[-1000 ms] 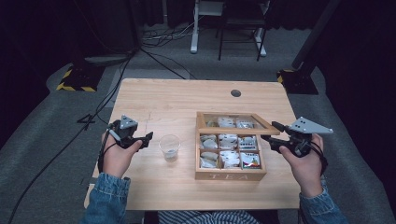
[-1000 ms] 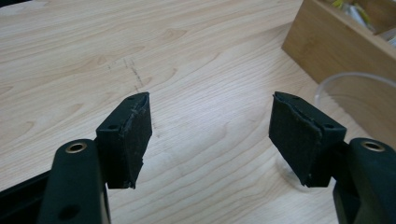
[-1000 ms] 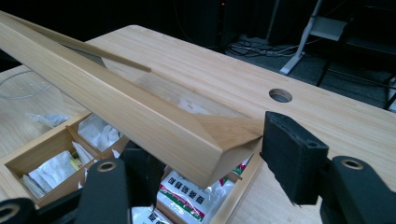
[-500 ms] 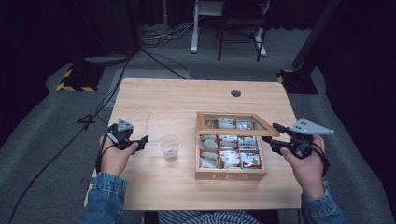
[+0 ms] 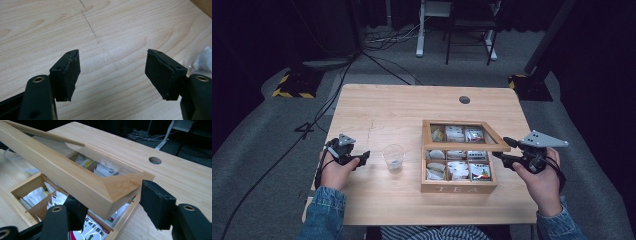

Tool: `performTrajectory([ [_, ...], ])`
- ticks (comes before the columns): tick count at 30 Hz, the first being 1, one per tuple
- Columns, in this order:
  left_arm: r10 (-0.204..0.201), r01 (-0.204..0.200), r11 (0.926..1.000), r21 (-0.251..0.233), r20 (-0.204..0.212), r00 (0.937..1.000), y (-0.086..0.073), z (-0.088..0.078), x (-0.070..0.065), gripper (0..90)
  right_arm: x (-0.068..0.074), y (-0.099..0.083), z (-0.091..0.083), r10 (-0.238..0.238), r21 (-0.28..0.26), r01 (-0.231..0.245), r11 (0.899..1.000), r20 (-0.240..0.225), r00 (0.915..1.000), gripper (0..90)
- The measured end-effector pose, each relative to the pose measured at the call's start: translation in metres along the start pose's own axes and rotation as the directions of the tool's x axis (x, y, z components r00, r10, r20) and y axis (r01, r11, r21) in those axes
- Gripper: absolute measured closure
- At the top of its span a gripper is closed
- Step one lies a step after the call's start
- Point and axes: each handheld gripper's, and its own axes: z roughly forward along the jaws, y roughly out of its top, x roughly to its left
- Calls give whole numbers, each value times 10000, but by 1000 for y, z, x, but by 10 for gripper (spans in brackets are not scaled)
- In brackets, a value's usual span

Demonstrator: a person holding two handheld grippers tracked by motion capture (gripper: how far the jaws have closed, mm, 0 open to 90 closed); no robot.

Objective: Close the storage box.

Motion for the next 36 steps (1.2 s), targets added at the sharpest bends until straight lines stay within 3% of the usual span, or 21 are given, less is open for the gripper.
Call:
performTrajectory([
  [14, 255, -254, 9996, 115, -44, 9997, -3, 4, -5, 290, 5, -14, -4, 290, 635, -271, 9976, -291, 9992, 440],
  [36, 374, -371, 9986, 378, -87, 9993, -4, 10, -7, 285, 12, -35, -3, 224, 1368, -127, 9905, -700, 9973, 454],
])
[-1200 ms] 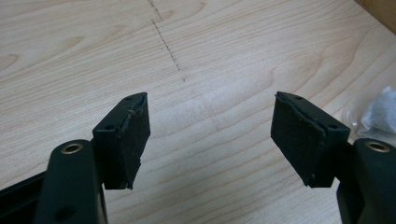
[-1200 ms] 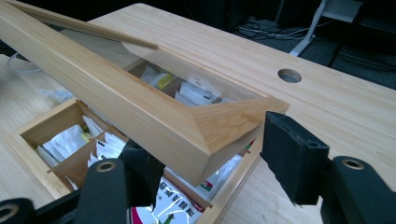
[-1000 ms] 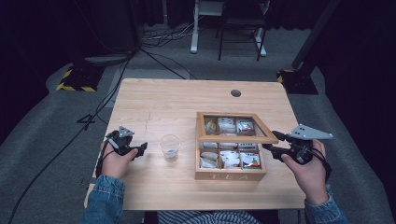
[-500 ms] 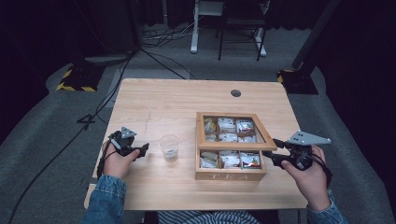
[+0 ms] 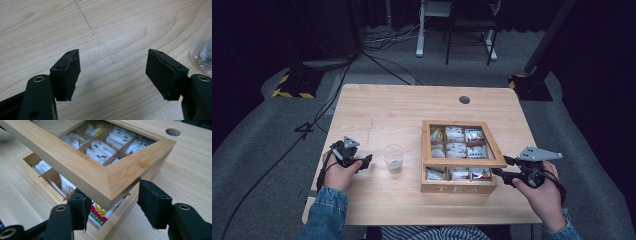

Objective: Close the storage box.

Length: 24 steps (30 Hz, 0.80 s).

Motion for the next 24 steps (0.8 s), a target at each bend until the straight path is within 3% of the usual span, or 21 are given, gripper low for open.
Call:
performTrajectory([
  [24, 49, -48, 9987, 500, -23, 10000, -4, 9, 3, 288, 3, -15, 11, -75, 870, 108, 9961, -377, 9993, 444],
])
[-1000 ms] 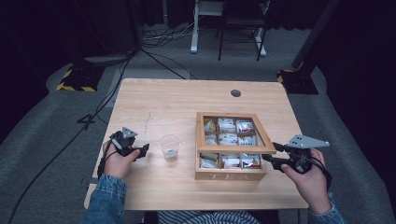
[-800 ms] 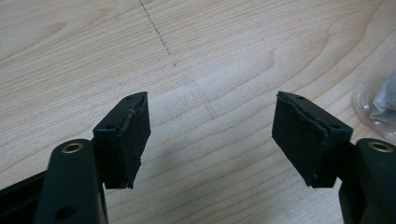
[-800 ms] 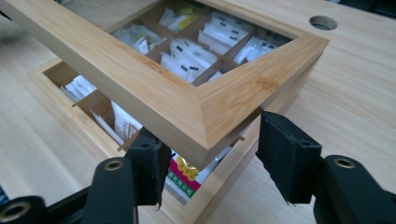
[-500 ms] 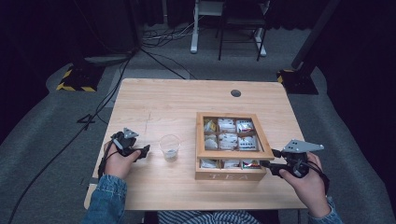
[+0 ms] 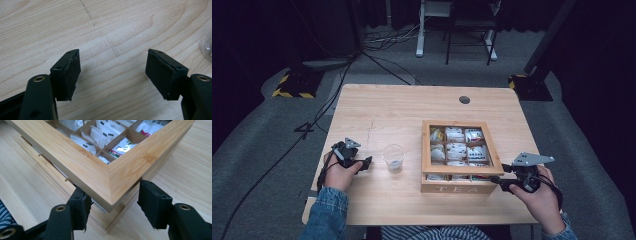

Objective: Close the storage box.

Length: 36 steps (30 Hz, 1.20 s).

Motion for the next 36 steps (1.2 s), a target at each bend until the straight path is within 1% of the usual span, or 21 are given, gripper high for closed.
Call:
performTrajectory([
  [4, -22, 22, 10000, 41, 0, 10000, 0, 1, 0, 288, 1, -1, 2, -55, 187, 56, 9998, -67, 10000, 443],
  [5, 45, -45, 9999, 102, 28, 10000, 0, 1, 1, 288, 1, -2, 3, -46, 228, 48, 9997, -103, 9999, 442],
  [10, -54, 54, 10000, 66, 23, 10000, -1, 2, 0, 288, 1, -3, 5, -70, 410, 75, 9991, -133, 9999, 442],
  [16, -34, 34, 10000, 54, -6, 10000, -1, 2, 1, 289, 2, -4, 8, -119, 673, 133, 9976, -211, 9997, 440],
  [28, 59, -58, 10000, 61, -18, 10000, 0, 2, 1, 289, 4, -6, 13, -234, 1215, 276, 9922, -355, 9991, 428],
  [33, 43, -43, 10000, 38, -21, 10000, 0, 2, 1, 289, 4, -7, 15, -290, 1467, 342, 9886, -373, 9989, 381],
  [36, 44, -44, 10000, 50, -36, 10000, 0, 2, 1, 289, 5, -8, 17, -348, 1657, 398, 9854, -333, 9988, 338],
])
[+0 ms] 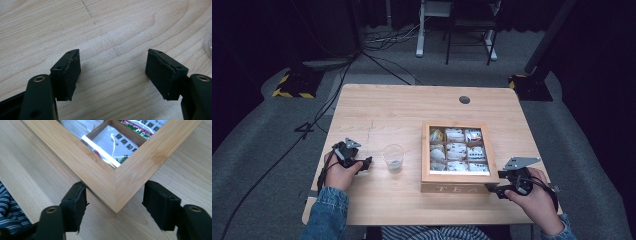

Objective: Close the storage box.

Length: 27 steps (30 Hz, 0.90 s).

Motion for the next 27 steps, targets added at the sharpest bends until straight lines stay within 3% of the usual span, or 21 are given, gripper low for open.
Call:
performTrajectory([
  [9, -39, 39, 10000, -23, -17, 10000, -1, -1, -1, 289, 3, 1, 2, -186, 31, 187, 9998, -243, 9995, 202],
  [13, 60, -59, 10000, 33, -29, 10000, -2, -5, -2, 289, -4, 5, -6, -16, -622, 1, 9981, -239, 9997, 192],
  [15, -144, 144, 9990, -423, 8, 9999, -7, -6, -2, 288, -10, 8, -11, -206, -879, 192, 9959, -140, 9997, 166],
  [18, -354, 355, 9991, -249, 46, 9994, -12, -7, -1, 293, -22, 13, -17, 192, -1608, -173, 9868, 100, 9998, 164],
  [22, -398, 398, 9988, -292, -11, 9992, -17, -11, 2, 292, -37, 17, -20, 480, -2187, -403, 9750, 300, 9984, 164],
  [27, -462, 461, 9982, -380, -17, 9989, -22, -13, 3, 286, -52, 22, -21, 563, -2582, -413, 9652, 511, 9971, 166],
])
